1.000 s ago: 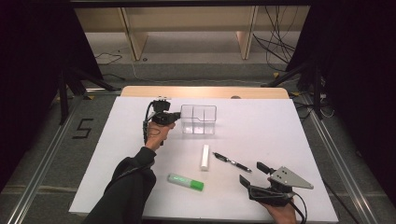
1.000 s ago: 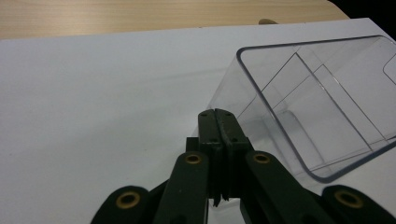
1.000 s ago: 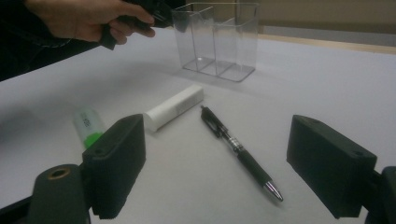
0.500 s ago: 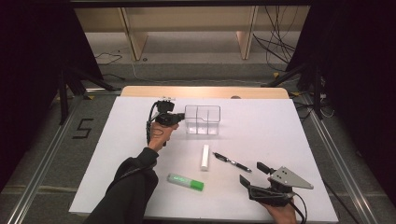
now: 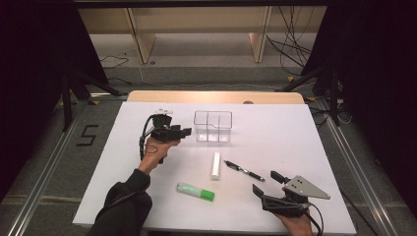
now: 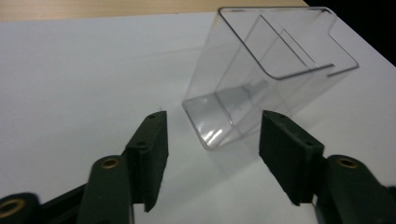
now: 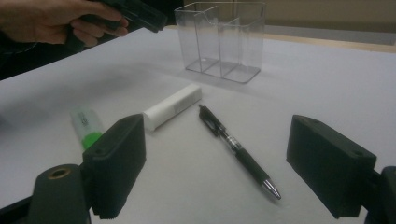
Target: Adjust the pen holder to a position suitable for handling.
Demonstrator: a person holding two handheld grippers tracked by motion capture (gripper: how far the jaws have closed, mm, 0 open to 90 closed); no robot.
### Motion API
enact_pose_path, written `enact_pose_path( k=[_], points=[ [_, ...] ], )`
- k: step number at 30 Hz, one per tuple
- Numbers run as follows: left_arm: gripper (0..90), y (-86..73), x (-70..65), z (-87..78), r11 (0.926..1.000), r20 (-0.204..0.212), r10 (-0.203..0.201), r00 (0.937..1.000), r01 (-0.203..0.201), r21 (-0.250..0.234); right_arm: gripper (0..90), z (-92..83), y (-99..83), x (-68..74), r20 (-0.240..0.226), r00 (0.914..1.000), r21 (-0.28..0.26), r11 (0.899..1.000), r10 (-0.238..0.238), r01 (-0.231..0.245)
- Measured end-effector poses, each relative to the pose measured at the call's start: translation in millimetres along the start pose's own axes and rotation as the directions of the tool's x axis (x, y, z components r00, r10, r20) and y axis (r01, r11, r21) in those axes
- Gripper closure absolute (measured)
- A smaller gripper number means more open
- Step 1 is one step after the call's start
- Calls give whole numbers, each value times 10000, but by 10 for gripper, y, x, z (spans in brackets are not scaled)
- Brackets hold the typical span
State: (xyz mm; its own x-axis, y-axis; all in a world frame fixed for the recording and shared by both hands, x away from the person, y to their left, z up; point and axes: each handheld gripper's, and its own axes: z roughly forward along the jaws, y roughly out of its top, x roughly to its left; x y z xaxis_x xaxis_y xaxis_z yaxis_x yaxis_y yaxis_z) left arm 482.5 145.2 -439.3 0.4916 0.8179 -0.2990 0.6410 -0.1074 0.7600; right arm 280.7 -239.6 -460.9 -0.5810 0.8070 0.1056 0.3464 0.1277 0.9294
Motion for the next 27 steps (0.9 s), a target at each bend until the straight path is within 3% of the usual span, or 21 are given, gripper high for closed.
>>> enact_pose_path(
  k=[8, 11, 13, 16, 19, 27],
  points=[
    [305, -139, -63, -259, 9991, 774, 238, 9967, -210, -374, 206, 9, -9, -10, -45, 10000, 126, 9999, 2, -1],
    [247, -182, -111, -336, 9972, 951, 727, 9928, -708, -229, 210, 12, -6, -13, -71, 10000, 133, 9999, 4, -3],
    [230, -199, -124, -365, 9962, 1028, 851, 9910, -827, -275, 212, 22, -9, -14, -117, 9999, 213, 9998, -29, 31],
    [219, -265, -137, -418, 9964, 1250, 817, 9888, -781, -336, 217, 28, -12, -14, -139, 9999, 286, 9996, -70, 74],
    [206, -353, -135, -430, 9983, 1739, 525, 9834, -470, -351, 217, 31, -21, -19, -167, 9998, 384, 9992, -103, 109],
    [184, -495, -161, -470, 9952, 1823, 923, 9789, -845, -499, 216, 73, -51, -79, -308, 9995, 537, 9985, 70, -54]
  ],
)
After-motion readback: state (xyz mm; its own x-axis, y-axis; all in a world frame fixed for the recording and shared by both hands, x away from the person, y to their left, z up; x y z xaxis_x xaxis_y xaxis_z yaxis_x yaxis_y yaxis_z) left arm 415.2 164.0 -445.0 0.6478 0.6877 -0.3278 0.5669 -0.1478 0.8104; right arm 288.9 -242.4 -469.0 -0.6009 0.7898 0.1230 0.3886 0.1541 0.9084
